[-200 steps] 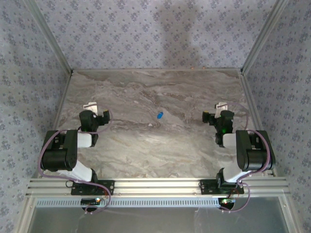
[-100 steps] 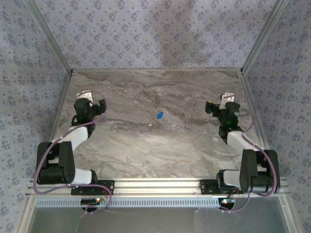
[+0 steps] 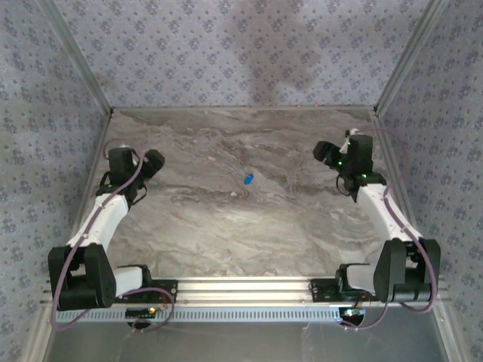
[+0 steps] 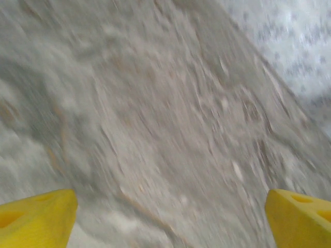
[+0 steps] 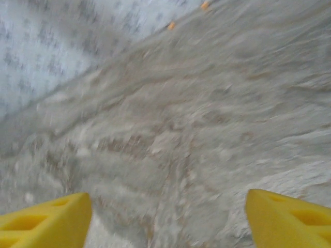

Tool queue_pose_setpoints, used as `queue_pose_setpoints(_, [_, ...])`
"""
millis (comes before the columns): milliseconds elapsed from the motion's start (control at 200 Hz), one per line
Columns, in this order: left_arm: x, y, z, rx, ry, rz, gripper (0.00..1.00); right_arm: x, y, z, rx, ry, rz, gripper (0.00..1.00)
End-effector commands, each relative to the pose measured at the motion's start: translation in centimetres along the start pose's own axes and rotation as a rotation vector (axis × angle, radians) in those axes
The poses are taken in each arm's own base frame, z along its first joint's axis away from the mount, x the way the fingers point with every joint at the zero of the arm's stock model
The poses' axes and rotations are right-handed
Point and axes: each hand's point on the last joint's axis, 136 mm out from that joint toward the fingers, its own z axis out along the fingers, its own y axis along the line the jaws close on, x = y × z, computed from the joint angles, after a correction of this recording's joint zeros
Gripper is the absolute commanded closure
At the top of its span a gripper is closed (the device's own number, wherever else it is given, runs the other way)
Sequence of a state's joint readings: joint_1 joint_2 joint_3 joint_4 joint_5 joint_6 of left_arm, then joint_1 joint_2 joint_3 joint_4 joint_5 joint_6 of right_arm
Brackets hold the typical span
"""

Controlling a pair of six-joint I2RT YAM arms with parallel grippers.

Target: Remove the keys from the keyring

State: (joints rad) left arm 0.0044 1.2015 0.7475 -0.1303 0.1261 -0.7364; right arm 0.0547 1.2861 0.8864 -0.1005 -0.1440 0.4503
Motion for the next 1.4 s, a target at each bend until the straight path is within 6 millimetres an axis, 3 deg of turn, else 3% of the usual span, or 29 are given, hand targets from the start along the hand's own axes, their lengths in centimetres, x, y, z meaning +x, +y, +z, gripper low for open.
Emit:
queue_pose_setpoints(0, [5.3,-1.5,-1.9,0.060,0.192,0.005,0.10,3.4,2.5,0.9,-0.013,0.184,-0.084,0.33])
queue_pose_setpoints(125, [8.7,-1.8,-3.2,0.124,0.275,0.017,0.11,6.1,5.8,2.8,-0.034,0.298,-0.209,0.47])
queue_pose_setpoints(250, [11.6,-2.3,-4.7,0.185,0.334,0.051,0.11,9.1,8.6,4.9,-0.041,0.396,-0.332,0.48])
queue_pose_setpoints(260, [11.8,-2.3,-4.8,0.189,0.337,0.054,0.11,8.5,9.5,5.0,-0.052,0.383,-0.342,0.48])
queue_pose_setpoints(300, [12.5,-2.5,-5.3,0.207,0.351,0.064,0.11,9.2,10.6,5.6,-0.058,0.406,-0.379,0.50])
queue_pose_setpoints(525, [14.3,-3.9,-7.5,0.308,0.384,0.095,0.11,13.4,14.3,9.2,-0.033,0.525,-0.533,0.52])
queue_pose_setpoints(620, [14.5,-3.5,-7.6,0.297,0.386,0.090,0.11,14.9,15.4,10.5,-0.025,0.564,-0.568,0.53])
queue_pose_setpoints(930, [15.6,-2.3,-7.5,0.278,0.409,0.070,0.10,17.9,14.9,13.0,0.076,0.675,-0.691,0.56])
queue_pose_setpoints(1109, [15.8,-1.9,-7.3,0.265,0.411,0.064,0.09,18.5,14.9,14.0,0.099,0.694,-0.716,0.61])
queue_pose_setpoints(1394, [16.1,-1.5,-7.3,0.254,0.415,0.053,0.09,19.4,15.2,14.9,0.110,0.724,-0.747,0.61])
